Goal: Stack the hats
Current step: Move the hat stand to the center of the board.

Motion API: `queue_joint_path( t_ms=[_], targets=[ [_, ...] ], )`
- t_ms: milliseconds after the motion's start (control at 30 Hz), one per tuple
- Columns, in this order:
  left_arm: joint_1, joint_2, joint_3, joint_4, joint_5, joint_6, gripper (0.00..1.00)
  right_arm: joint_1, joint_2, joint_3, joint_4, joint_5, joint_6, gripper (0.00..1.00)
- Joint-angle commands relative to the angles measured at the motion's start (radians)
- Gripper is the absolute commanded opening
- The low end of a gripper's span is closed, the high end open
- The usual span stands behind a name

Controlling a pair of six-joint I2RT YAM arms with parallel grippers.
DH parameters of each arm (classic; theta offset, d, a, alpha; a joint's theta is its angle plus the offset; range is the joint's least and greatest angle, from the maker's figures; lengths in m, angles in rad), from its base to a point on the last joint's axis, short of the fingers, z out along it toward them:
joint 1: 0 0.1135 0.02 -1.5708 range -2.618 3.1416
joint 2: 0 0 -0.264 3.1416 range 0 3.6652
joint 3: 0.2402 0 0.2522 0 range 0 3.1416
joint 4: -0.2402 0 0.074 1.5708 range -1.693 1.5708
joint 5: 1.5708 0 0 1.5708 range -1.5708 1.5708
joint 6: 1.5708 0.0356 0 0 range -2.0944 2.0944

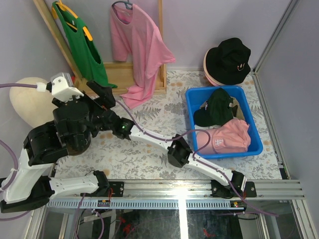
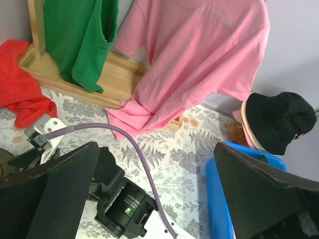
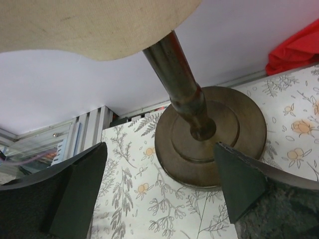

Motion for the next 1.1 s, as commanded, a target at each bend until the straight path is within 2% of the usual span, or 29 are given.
queue_joint_path(
  t_ms=[0, 200, 400, 500, 533, 567, 633, 700, 767, 800, 833, 867, 967, 1067],
  targets=[
    [0.007, -0.034, 0.01, -0.037, 0.012, -0.053, 0.98, 0.015, -0.002, -0.038, 0.217, -0.012, -0.015, 0.97],
    [0.007, -0.081, -0.011, -0.157, -0.106, -0.197, 0.97, 0.019, 0.046, 0.006, 0.21, 0.01, -0.007, 0.95],
    [0.008, -0.103, -0.02, -0.354, -0.269, -0.501, 0.92, 0.008, 0.038, 0.12, 0.007, 0.008, 0.018, 0.9],
    [0.016, -0.073, 0.007, -0.353, -0.336, -0.514, 0.91, -0.007, -0.011, 0.121, -0.084, -0.019, 0.03, 0.86],
    [0.016, -0.061, 0.01, -0.313, -0.367, -0.479, 0.91, -0.011, -0.024, 0.121, -0.114, -0.024, 0.022, 0.86],
    [0.016, -0.053, 0.003, -0.237, -0.395, -0.372, 0.91, -0.013, -0.037, 0.121, -0.142, -0.026, 0.012, 0.86],
    [0.016, -0.061, -0.051, 0.065, -0.457, -0.065, 0.94, -0.024, -0.06, 0.121, -0.194, -0.025, -0.005, 0.85],
    [0.016, -0.101, -0.161, 0.585, -0.477, 0.362, 0.95, -0.044, -0.079, 0.12, -0.234, -0.019, -0.006, 0.85],
    [0.035, -0.138, -0.291, 1.177, -0.417, 0.825, 0.94, -0.07, -0.098, 0.121, -0.269, -0.018, 0.003, 0.83],
    [0.06, -0.132, -0.327, 1.412, -0.402, 0.993, 0.93, -0.08, -0.109, 0.121, -0.291, -0.013, 0.005, 0.83],
    [0.079, -0.109, -0.315, 1.525, -0.396, 1.083, 0.93, -0.091, -0.12, 0.12, -0.305, -0.008, 0.004, 0.83],
    [0.102, -0.075, -0.261, 1.524, -0.384, 1.095, 0.94, -0.104, -0.131, 0.121, -0.317, -0.005, 0.002, 0.83],
    [0.172, -0.014, -0.124, 1.331, -0.355, 0.988, 0.94, -0.13, -0.166, 0.121, -0.347, 0.016, -0.002, 0.83],
    [0.222, 0.011, -0.067, 1.329, -0.349, 1.012, 0.95, -0.151, -0.201, 0.121, -0.377, 0.03, -0.009, 0.83]
  ],
)
